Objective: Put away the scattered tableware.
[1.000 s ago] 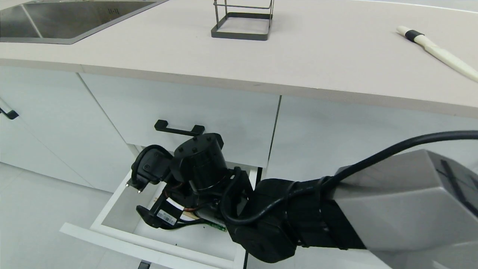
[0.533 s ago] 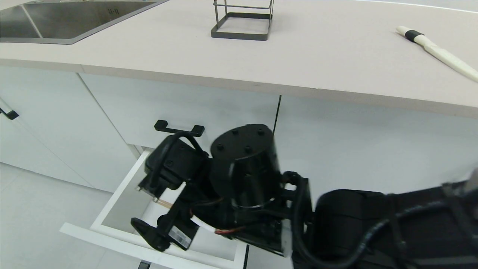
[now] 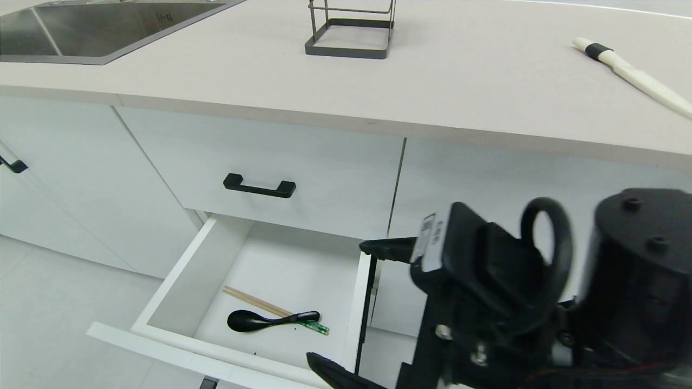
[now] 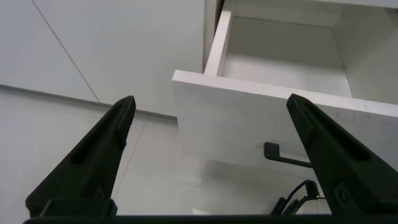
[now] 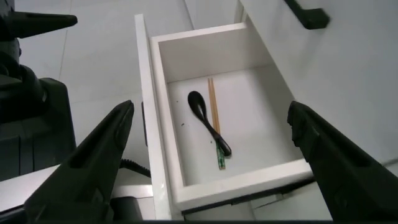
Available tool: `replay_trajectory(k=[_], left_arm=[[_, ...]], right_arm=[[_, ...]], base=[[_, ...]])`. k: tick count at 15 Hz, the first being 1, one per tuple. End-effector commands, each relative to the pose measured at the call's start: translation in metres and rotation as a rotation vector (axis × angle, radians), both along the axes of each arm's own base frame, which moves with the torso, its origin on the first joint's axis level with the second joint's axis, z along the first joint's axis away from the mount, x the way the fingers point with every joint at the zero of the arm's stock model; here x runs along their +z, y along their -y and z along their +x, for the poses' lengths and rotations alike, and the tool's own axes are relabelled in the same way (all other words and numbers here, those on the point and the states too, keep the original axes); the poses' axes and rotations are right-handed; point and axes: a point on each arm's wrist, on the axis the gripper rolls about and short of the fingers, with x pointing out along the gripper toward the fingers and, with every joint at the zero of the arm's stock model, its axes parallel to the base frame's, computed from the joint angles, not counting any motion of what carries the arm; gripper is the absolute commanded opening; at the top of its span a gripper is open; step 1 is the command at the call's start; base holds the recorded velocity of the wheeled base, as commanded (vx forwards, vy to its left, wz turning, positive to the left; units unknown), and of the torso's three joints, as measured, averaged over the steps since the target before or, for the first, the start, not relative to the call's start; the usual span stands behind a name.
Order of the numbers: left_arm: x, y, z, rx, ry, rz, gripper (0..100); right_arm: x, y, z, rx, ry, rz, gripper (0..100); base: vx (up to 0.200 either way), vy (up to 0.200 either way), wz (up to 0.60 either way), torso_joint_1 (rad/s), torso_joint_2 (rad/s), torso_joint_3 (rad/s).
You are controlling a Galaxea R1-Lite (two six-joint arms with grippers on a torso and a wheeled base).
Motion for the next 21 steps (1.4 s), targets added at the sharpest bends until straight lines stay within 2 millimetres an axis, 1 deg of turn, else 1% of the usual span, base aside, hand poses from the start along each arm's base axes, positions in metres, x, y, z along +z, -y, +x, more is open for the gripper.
replay_trajectory(k=[1,2,4,5,6,7,8,10,12,13,14,15,18,19,21], left_arm=[[0.000,0.000,0.000,0.000,-0.003,0.000,100],[0.000,0.000,0.000,0.000,-0.003,0.000,100],[0.000,0.000,0.000,0.000,-0.001,0.000,100],[0.000,0.000,0.000,0.000,-0.003,0.000,100],[0.000,0.000,0.000,0.000,-0.001,0.000,100],[0.000,0.000,0.000,0.000,-0.001,0.000,100],[0.000,0.000,0.000,0.000,-0.001,0.000,100],[0.000,0.000,0.000,0.000,-0.001,0.000,100],[0.000,0.000,0.000,0.000,-0.001,0.000,100],[0.000,0.000,0.000,0.000,-0.001,0.000,100],[0.000,0.000,0.000,0.000,-0.001,0.000,100],[0.000,0.000,0.000,0.000,-0.003,0.000,100],[0.000,0.000,0.000,0.000,-0.001,0.000,100],[0.000,0.000,0.000,0.000,-0.001,0.000,100],[0.000,0.000,0.000,0.000,-0.003,0.002,100]], right_arm=[[0.015,0.038,-0.012,-0.032,0.032,0.062,100],[0.013,0.054,-0.018,-0.041,0.034,0.062,100],[0.010,0.072,-0.025,-0.055,0.039,0.070,100],[0.005,0.089,-0.029,-0.078,0.040,0.071,100],[0.002,0.100,-0.032,-0.094,0.041,0.075,100],[0.001,0.106,-0.034,-0.104,0.044,0.079,100],[-0.005,0.122,-0.041,-0.123,0.049,0.087,100],[-0.013,0.143,-0.051,-0.143,0.062,0.106,100],[-0.019,0.160,-0.061,-0.153,0.076,0.133,100],[-0.022,0.165,-0.065,-0.153,0.080,0.140,100],[-0.027,0.176,-0.072,-0.152,0.092,0.165,100],[-0.028,0.182,-0.077,-0.150,0.106,0.189,100],[-0.024,0.192,-0.084,-0.144,0.138,0.249,100],[-0.023,0.198,-0.085,-0.188,0.136,0.287,100],[-0.019,0.215,-0.088,-0.355,0.194,0.346,100]], base=[[0.000,0.000,0.00,0.000,0.00,0.000],[0.000,0.000,0.00,0.000,0.00,0.000],[0.000,0.000,0.00,0.000,0.00,0.000],[0.000,0.000,0.00,0.000,0.00,0.000],[0.000,0.000,0.00,0.000,0.00,0.000],[0.000,0.000,0.00,0.000,0.00,0.000],[0.000,0.000,0.00,0.000,0.00,0.000],[0.000,0.000,0.00,0.000,0.00,0.000],[0.000,0.000,0.00,0.000,0.00,0.000],[0.000,0.000,0.00,0.000,0.00,0.000],[0.000,0.000,0.00,0.000,0.00,0.000],[0.000,0.000,0.00,0.000,0.00,0.000],[0.000,0.000,0.00,0.000,0.00,0.000],[0.000,0.000,0.00,0.000,0.00,0.000],[0.000,0.000,0.00,0.000,0.00,0.000]])
